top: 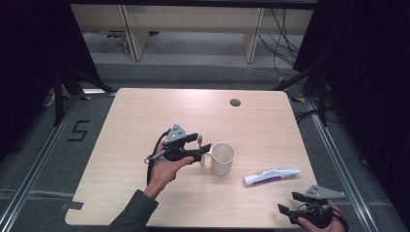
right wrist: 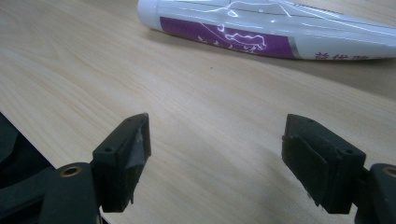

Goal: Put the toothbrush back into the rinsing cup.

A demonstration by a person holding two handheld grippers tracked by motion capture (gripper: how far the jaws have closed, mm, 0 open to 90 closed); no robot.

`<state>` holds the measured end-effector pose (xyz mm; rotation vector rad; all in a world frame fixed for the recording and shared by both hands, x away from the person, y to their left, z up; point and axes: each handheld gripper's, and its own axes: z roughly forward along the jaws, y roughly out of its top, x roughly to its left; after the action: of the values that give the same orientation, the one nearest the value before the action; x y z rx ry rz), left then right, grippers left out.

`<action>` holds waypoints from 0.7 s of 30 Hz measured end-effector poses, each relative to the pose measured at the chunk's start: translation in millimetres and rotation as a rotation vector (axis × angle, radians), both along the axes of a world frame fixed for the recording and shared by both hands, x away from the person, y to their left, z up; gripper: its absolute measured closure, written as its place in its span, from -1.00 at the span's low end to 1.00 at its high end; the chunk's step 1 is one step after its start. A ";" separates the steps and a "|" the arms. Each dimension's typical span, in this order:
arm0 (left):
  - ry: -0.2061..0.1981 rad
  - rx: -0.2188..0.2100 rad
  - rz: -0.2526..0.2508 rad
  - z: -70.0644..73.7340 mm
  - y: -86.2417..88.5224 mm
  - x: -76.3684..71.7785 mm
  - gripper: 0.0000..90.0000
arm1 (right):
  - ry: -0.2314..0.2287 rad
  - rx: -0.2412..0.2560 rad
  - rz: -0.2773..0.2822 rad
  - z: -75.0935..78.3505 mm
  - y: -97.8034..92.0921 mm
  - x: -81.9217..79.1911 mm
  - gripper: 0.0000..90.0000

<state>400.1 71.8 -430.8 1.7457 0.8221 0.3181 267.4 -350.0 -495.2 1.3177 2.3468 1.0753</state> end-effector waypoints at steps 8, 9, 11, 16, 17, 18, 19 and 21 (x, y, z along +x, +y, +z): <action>0.010 0.023 -0.009 5.8 3.8 -8.0 -0.40 | -0.005 -0.011 -0.003 0.8 0.1 0.4 -0.45; 0.010 0.027 -0.018 6.2 4.8 -8.8 -0.41 | -0.001 -0.009 -0.002 1.0 0.1 0.2 -0.45; 0.012 0.029 -0.015 6.9 6.0 -11.3 -0.42 | 0.014 0.006 -0.013 0.5 1.5 -0.7 -0.45; 0.033 0.036 -0.019 5.5 11.6 -16.3 -0.43 | 0.009 0.004 -0.013 0.1 0.9 -0.4 -0.45; 0.037 0.034 -0.018 5.0 13.0 -17.2 -0.43 | 0.009 0.004 -0.014 0.1 0.9 -0.5 -0.45; 0.038 0.033 -0.019 4.3 14.4 -18.1 -0.44 | 0.008 0.004 -0.013 0.1 0.9 -0.5 -0.45; 0.041 0.036 -0.017 3.7 15.9 -19.2 -0.44 | 0.009 0.003 -0.013 0.1 0.8 -0.5 -0.45; 0.040 0.041 -0.027 2.0 19.1 -21.0 -0.45 | 0.009 0.003 -0.014 0.0 0.8 -0.4 -0.45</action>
<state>379.2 90.9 -428.8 1.8049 0.8245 0.2845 267.0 -349.2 -495.2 1.3403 2.3397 1.0720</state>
